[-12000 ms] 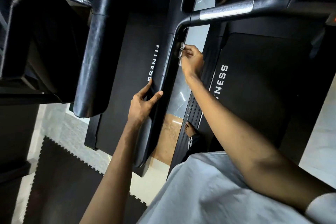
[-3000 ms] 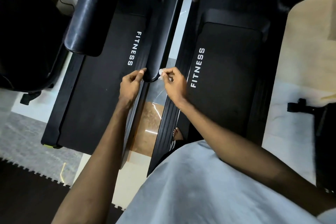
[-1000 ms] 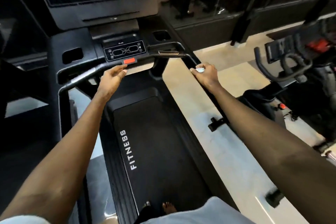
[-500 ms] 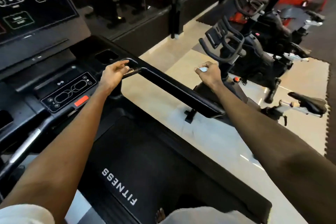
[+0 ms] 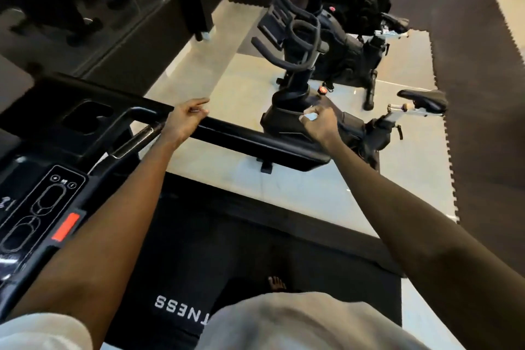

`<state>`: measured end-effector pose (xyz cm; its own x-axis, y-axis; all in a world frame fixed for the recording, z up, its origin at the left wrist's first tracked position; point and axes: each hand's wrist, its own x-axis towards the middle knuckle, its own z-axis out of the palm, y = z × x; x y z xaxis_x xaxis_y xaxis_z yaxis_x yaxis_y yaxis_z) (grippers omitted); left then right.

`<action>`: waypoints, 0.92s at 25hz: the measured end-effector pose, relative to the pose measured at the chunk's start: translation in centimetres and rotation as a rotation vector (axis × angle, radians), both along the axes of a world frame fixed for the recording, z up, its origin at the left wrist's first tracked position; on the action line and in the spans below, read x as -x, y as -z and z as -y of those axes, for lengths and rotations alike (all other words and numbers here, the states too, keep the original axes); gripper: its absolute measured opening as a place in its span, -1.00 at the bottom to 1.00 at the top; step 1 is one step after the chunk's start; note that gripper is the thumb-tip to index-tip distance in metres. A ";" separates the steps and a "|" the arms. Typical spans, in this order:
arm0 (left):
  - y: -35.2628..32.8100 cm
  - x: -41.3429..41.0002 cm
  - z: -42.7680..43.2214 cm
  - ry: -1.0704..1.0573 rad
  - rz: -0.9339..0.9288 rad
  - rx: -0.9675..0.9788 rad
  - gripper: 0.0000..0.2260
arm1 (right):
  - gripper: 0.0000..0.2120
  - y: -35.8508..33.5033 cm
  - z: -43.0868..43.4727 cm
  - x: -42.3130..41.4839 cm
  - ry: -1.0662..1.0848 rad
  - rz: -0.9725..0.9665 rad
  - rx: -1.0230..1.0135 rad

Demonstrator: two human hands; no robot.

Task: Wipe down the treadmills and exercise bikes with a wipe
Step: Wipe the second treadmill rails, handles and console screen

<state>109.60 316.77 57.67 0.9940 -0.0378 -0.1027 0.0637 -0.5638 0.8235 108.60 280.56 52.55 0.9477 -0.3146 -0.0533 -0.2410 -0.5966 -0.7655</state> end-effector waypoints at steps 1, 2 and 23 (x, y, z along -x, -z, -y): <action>0.5 -0.7 0.5 0.031 -0.015 -0.003 -0.70 | -0.84 0.6 0.1 0.3 0.016 -0.018 0.010; 1.0 -1.5 0.9 0.065 -0.036 0.000 -0.70 | -0.88 1.2 0.2 0.7 0.036 -0.029 0.026; 10.0 -9.4 4.3 0.782 -0.067 -0.357 -0.54 | -0.85 4.6 -7.1 6.2 0.130 -0.087 0.302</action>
<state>118.98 312.52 47.65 0.6875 -0.6628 -0.2966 -0.4084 -0.6907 0.5969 102.43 287.61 47.91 0.8949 -0.4460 -0.0181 -0.3863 -0.7536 -0.5318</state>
